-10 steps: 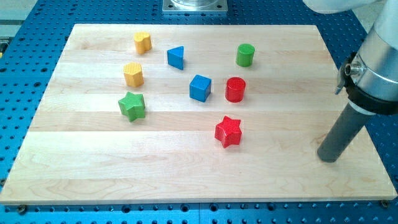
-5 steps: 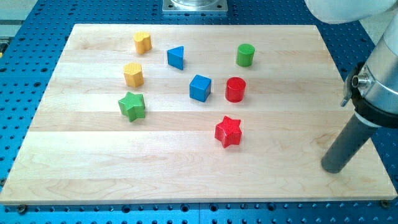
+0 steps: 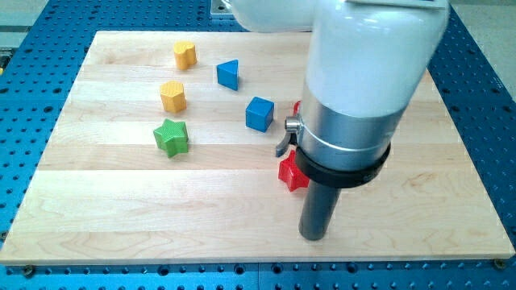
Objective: Keep the red blocks parallel to each other
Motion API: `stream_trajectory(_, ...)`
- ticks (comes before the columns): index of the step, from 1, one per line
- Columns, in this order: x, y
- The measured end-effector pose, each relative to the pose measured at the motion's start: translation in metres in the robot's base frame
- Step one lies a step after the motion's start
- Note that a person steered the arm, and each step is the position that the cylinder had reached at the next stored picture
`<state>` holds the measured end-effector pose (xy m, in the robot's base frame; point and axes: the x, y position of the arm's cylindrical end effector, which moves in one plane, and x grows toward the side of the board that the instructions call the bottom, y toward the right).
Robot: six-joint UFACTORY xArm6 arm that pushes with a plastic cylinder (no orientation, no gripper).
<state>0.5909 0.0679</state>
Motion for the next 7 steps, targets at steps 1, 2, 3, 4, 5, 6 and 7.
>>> stream_trajectory(1, -0.025, 0.006)
stream_trajectory(2, -0.033, -0.033)
stream_trajectory(3, -0.046, -0.036)
stream_trajectory(4, -0.059, -0.023)
stream_trajectory(5, -0.075, -0.018)
stream_trajectory(6, -0.076, -0.023)
stream_trajectory(7, -0.019, -0.031)
